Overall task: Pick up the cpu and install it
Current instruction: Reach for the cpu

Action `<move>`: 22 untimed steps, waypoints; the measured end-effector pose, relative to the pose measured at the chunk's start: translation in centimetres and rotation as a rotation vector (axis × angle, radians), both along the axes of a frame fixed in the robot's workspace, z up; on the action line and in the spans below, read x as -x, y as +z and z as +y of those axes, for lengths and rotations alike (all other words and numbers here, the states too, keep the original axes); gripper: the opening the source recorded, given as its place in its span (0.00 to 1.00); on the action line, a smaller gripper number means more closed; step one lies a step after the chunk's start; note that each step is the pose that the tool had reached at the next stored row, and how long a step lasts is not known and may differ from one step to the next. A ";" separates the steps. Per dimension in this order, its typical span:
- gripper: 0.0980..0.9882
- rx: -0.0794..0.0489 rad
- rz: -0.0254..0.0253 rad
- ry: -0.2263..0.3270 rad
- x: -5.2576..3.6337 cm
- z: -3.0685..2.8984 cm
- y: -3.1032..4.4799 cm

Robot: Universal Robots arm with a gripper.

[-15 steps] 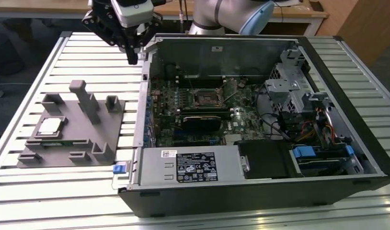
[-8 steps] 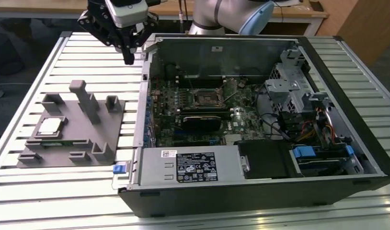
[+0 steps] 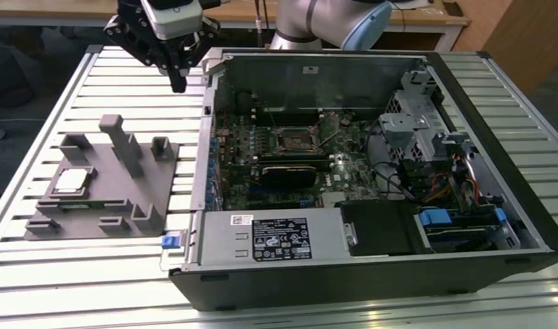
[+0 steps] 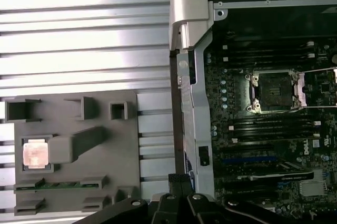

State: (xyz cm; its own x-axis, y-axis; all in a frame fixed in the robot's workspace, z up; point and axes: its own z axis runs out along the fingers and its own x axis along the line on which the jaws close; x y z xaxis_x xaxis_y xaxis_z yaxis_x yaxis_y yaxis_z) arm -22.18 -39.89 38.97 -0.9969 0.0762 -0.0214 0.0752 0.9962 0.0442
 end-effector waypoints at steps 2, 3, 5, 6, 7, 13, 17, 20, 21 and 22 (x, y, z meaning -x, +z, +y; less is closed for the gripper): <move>0.01 0.000 0.0000 0.000 0.17 0.00 0.00; 0.01 0.000 0.0000 0.000 0.26 0.00 -0.01; 0.01 0.000 0.0000 0.000 0.45 0.00 -0.02; 0.01 0.000 0.0000 0.000 0.54 0.00 -0.02; 0.01 0.000 0.0000 0.000 0.63 0.00 -0.02; 0.01 0.000 0.0000 0.000 1.13 0.00 -0.04; 0.01 0.000 0.0000 0.000 1.48 0.00 -0.05; 0.01 0.000 0.0000 0.000 1.78 0.00 -0.07; 0.01 0.000 0.0000 0.000 1.87 0.00 -0.07; 0.01 0.000 0.0000 0.000 1.96 0.00 -0.07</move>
State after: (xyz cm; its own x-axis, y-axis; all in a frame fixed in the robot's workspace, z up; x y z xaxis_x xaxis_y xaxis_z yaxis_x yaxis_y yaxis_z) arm -24.14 -39.89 38.89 -0.9969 0.0762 -0.0214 0.0752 0.9962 0.0442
